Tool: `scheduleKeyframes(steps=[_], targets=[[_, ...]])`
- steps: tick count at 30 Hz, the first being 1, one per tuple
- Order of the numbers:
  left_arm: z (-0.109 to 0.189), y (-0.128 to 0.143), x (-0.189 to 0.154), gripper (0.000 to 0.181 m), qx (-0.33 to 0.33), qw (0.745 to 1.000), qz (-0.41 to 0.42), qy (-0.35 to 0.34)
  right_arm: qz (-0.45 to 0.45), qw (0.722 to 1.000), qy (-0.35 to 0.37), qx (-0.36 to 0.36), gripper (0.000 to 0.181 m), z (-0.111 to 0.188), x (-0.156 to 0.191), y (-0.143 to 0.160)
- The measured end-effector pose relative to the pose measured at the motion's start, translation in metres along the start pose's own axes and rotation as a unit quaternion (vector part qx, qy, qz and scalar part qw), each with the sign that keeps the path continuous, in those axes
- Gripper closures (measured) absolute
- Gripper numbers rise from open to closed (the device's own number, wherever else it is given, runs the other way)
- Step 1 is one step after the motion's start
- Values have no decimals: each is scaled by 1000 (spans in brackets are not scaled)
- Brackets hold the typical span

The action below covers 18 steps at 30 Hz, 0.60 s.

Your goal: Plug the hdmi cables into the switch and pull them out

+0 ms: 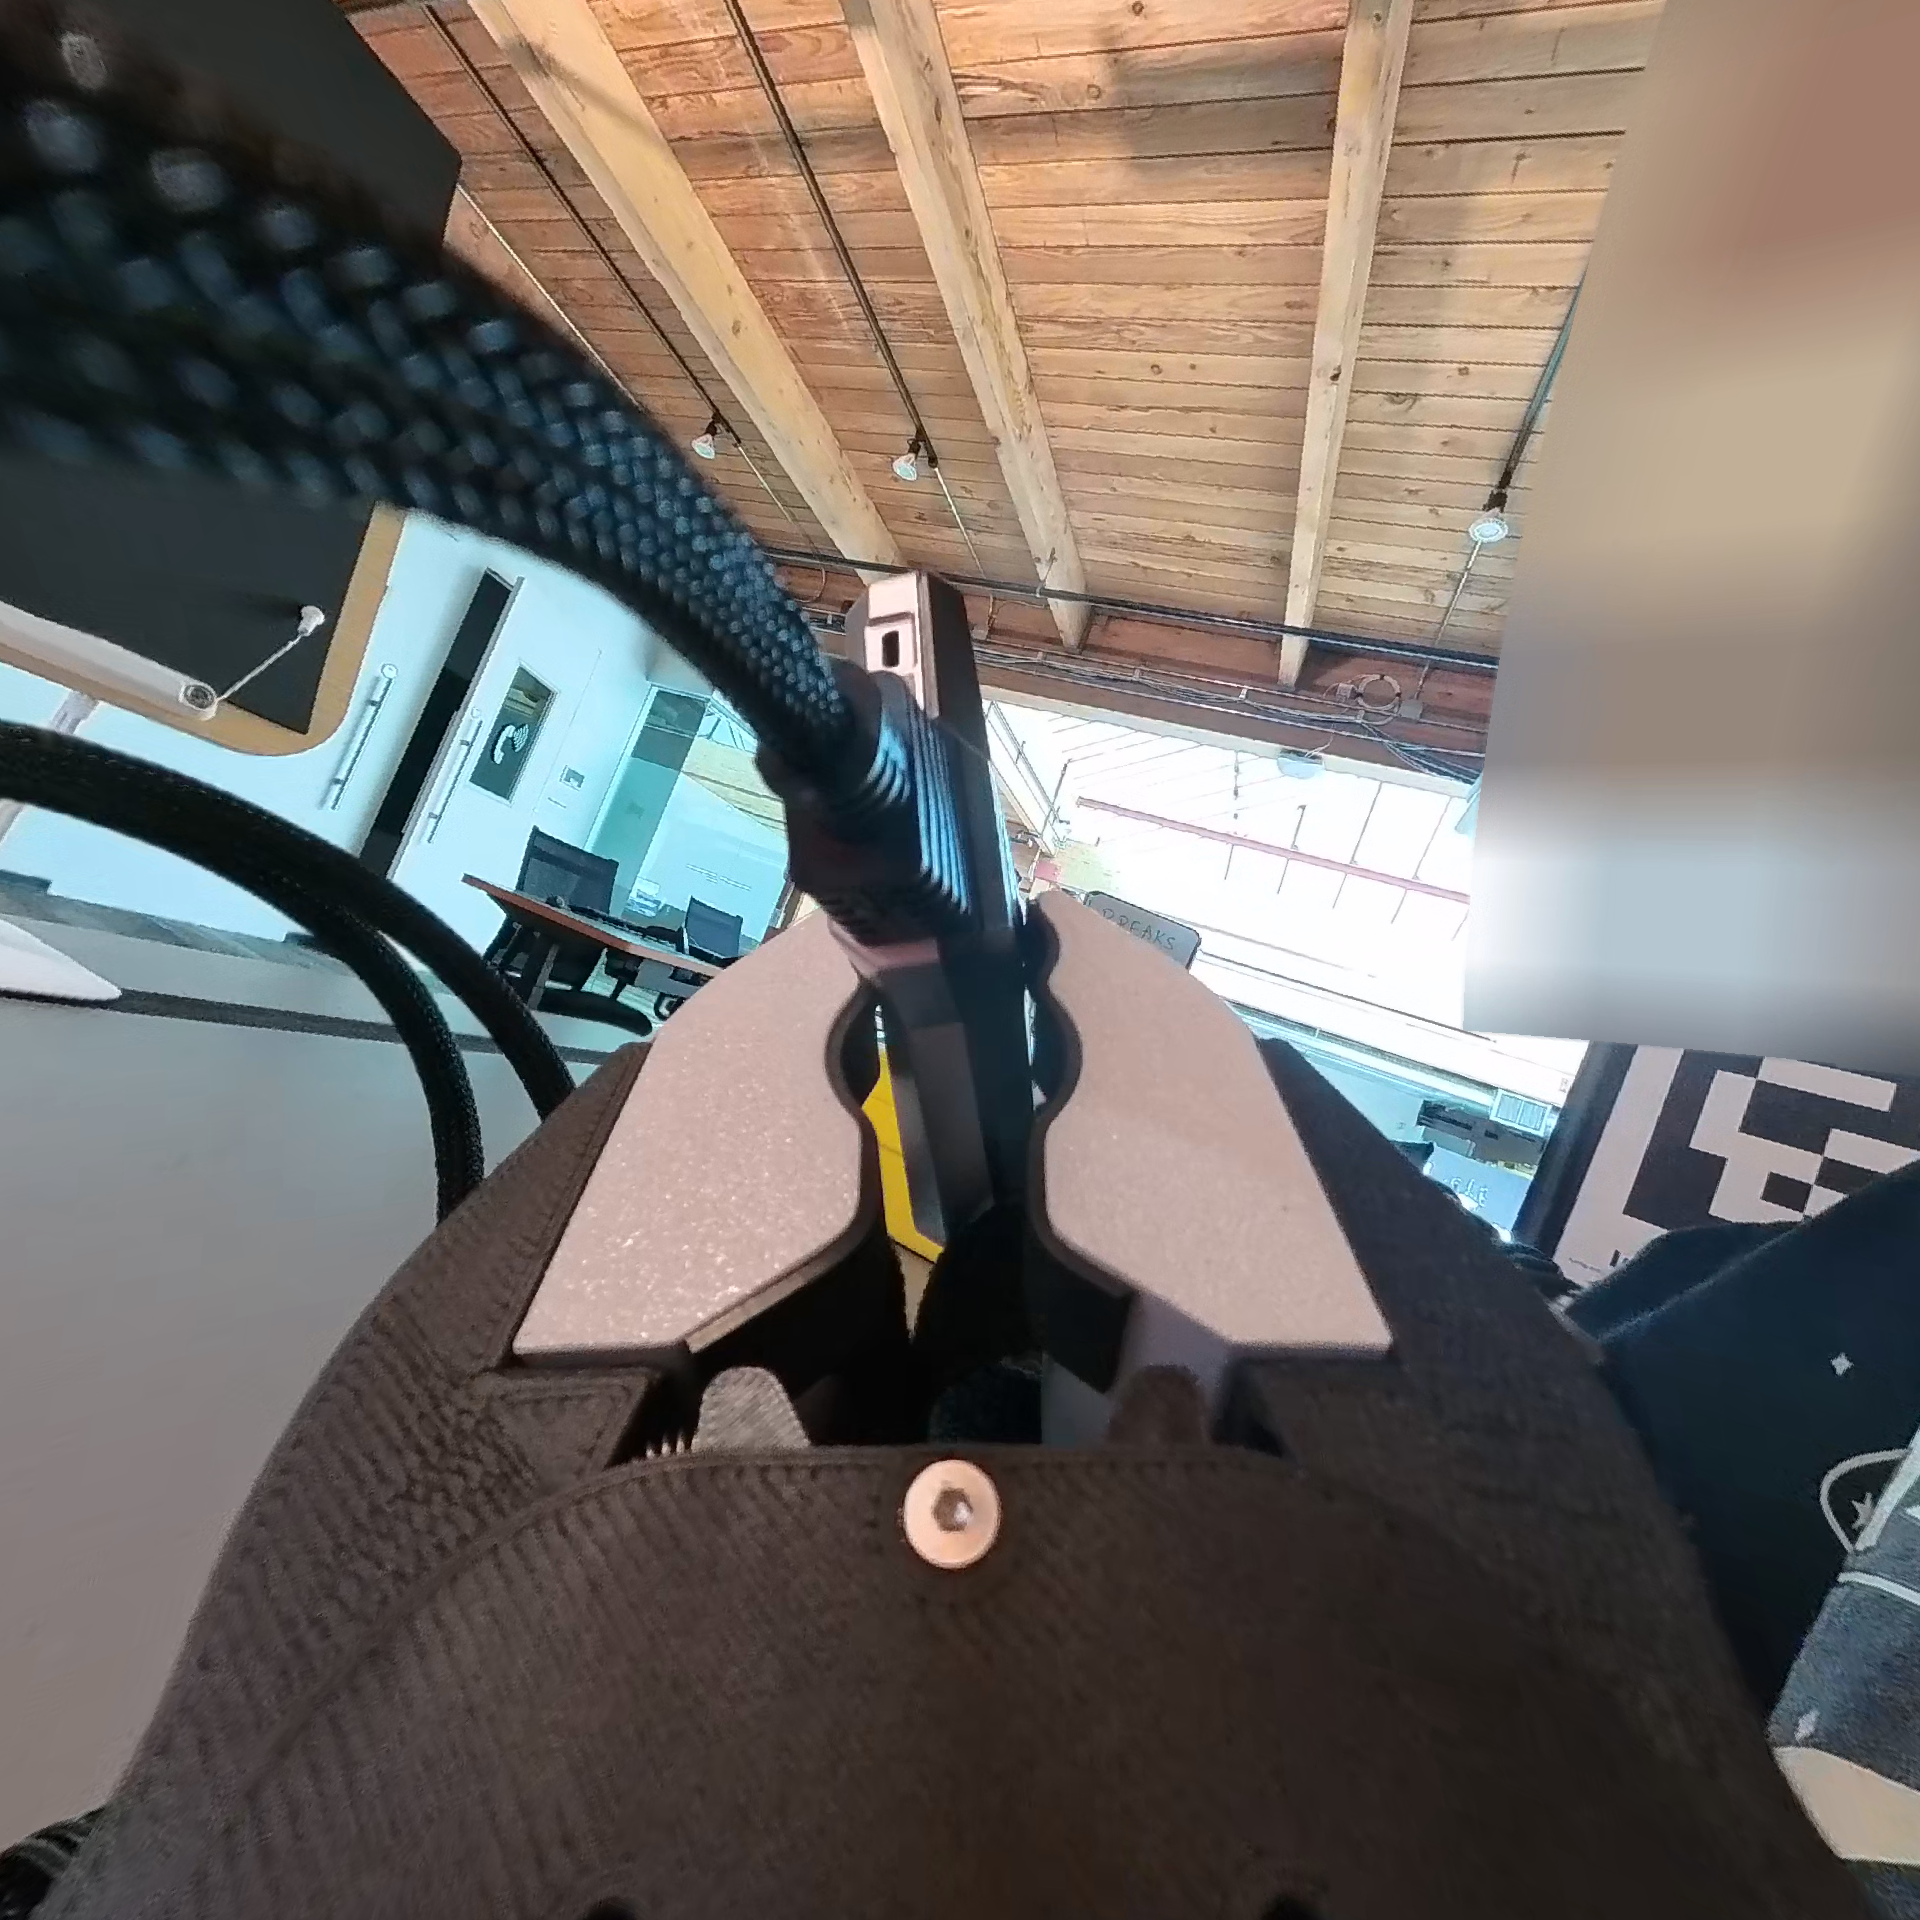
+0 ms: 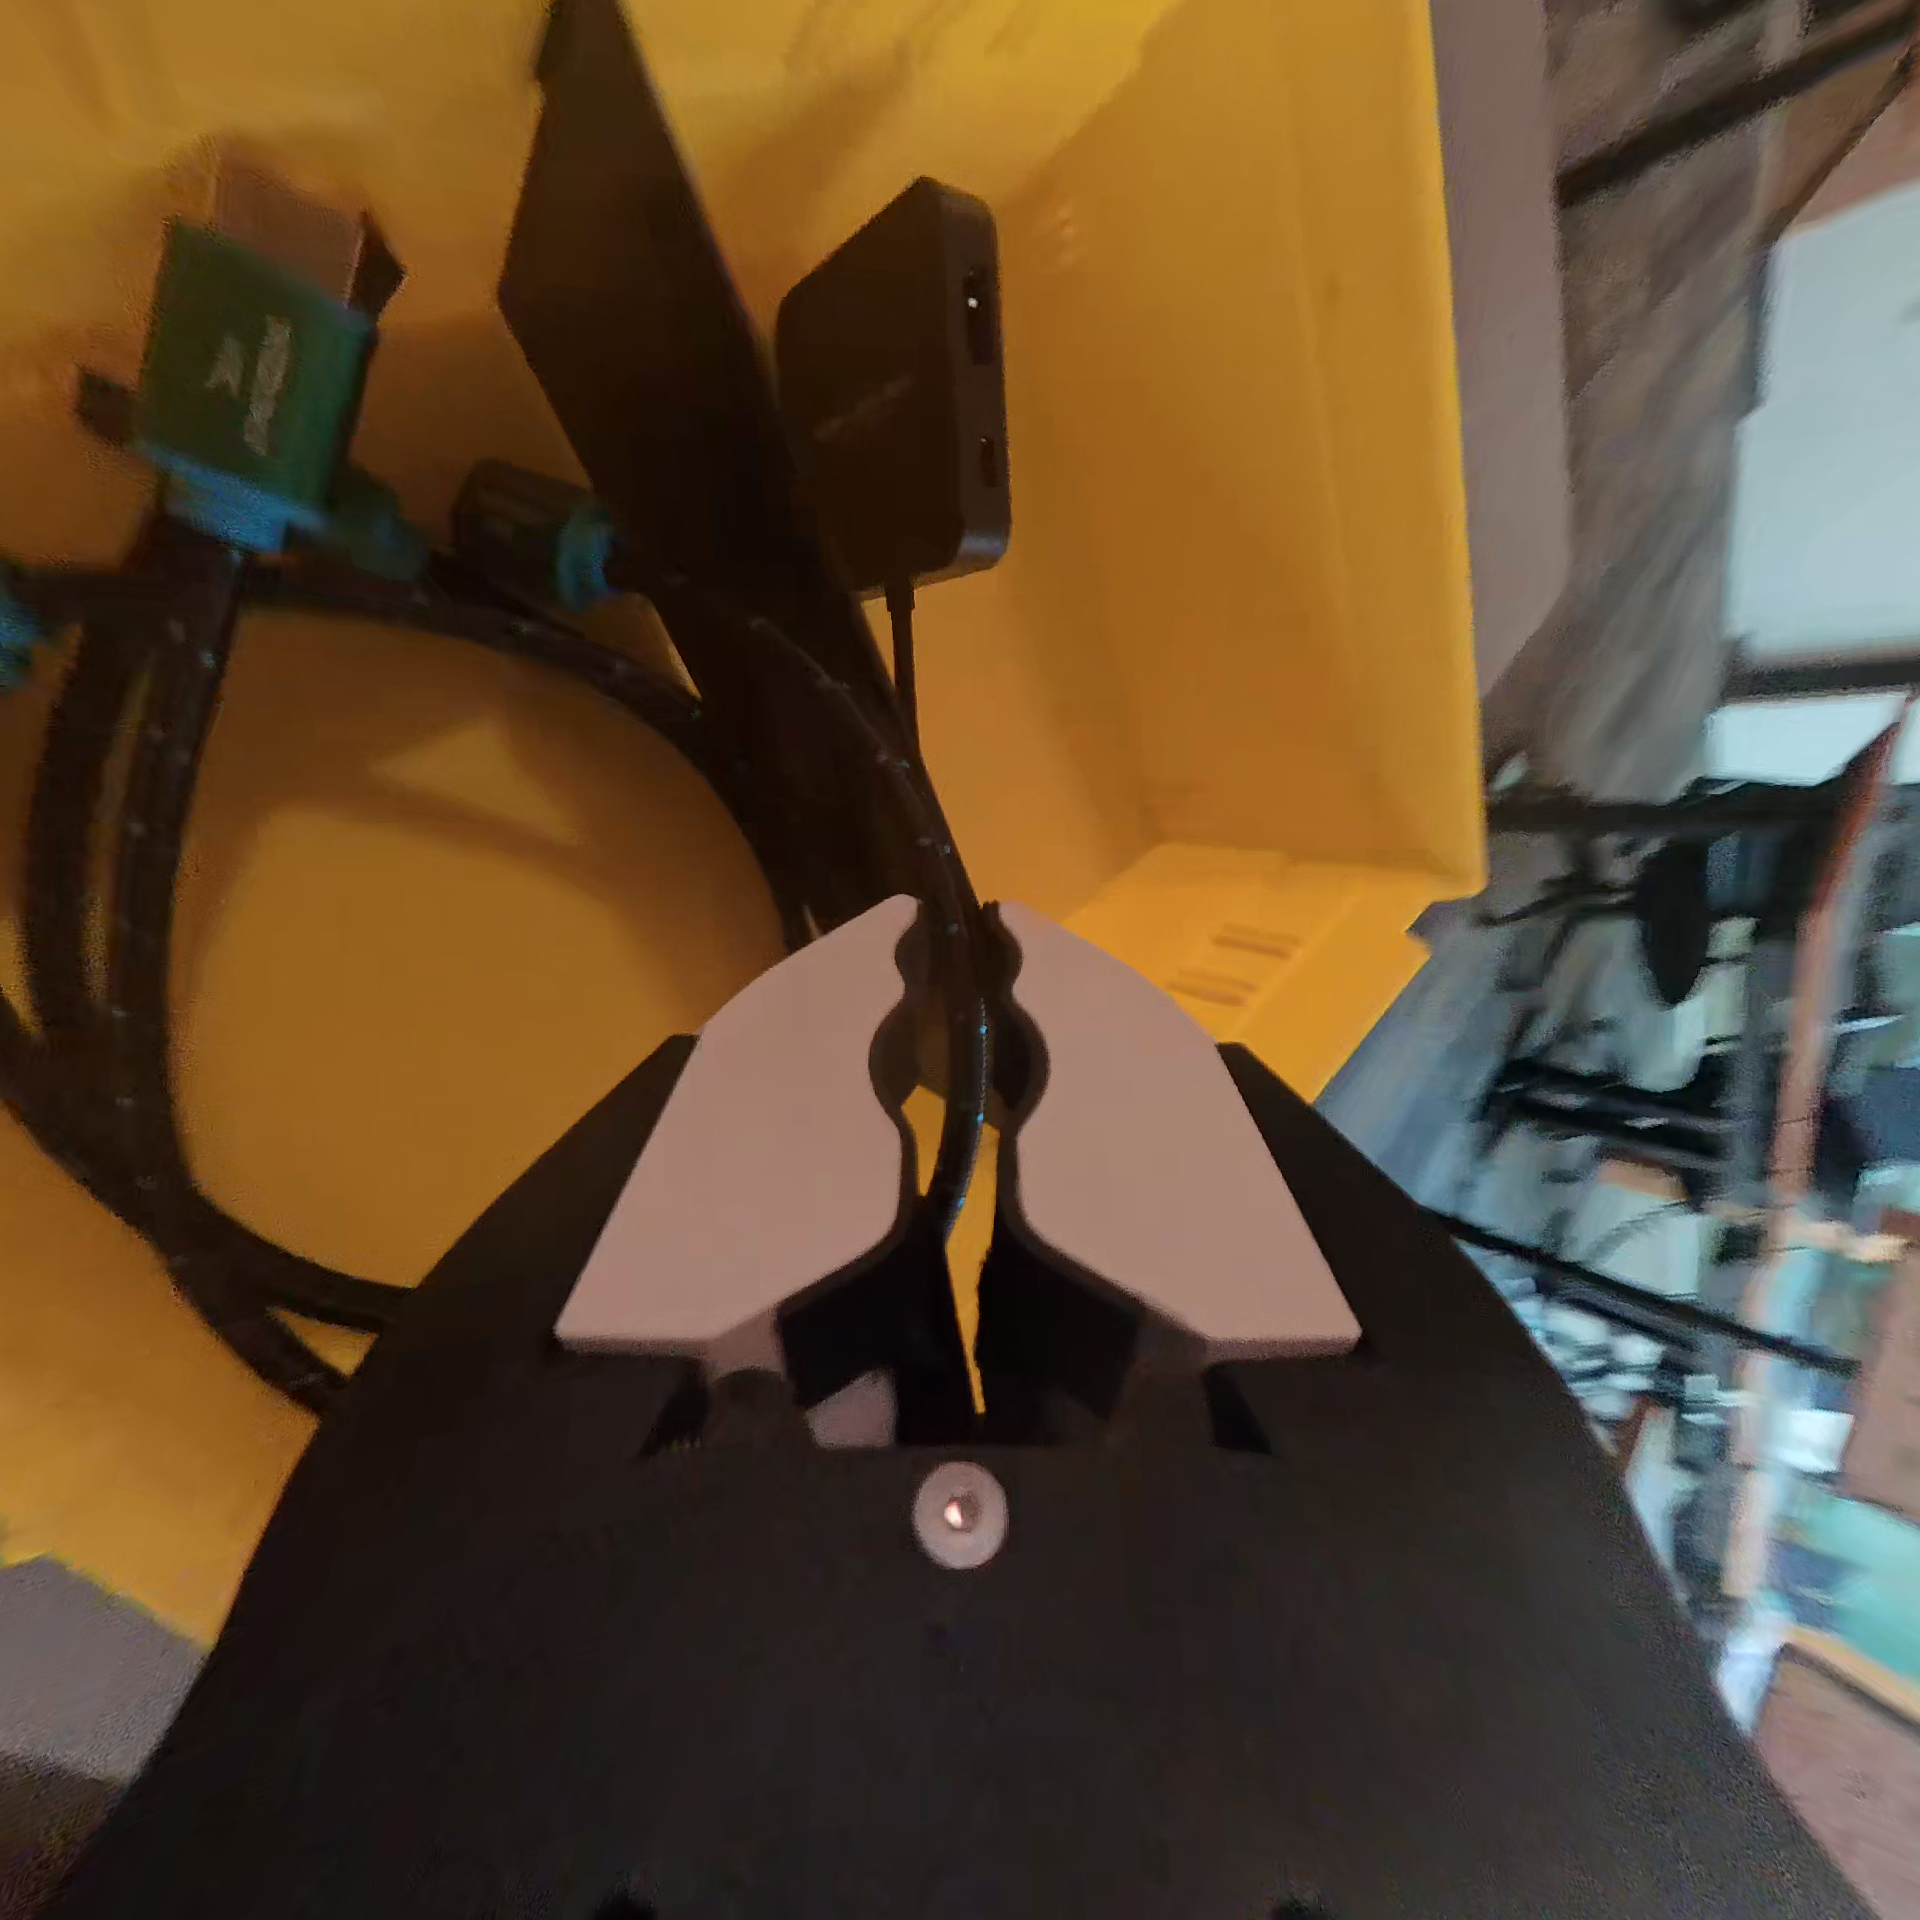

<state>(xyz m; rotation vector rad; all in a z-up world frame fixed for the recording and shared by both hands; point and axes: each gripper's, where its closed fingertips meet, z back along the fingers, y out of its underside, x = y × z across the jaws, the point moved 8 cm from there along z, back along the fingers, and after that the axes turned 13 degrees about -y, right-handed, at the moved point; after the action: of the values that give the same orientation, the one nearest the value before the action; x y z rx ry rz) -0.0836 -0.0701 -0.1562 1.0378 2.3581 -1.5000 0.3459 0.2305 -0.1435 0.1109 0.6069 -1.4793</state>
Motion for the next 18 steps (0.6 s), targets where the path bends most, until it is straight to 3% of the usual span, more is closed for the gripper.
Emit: scheduleKeyframes(steps=[1,7,11,15,18], targets=[[0,0,0,157,0,1000,0,0,29,999,23,2,173,-1,4,0],[0,0,-1,157,1,1000,-4,0,147,974,173,-22,173,1,29,1],[0,1,-1,157,2,1000,-6,-1,173,963,203,-34,173,8,43,-5],[0,1,-1,157,3,1000,-8,-1,297,914,273,41,174,-1,60,-12],[0,1,-1,157,3,1000,-10,-1,315,917,232,79,172,-11,66,-5]])
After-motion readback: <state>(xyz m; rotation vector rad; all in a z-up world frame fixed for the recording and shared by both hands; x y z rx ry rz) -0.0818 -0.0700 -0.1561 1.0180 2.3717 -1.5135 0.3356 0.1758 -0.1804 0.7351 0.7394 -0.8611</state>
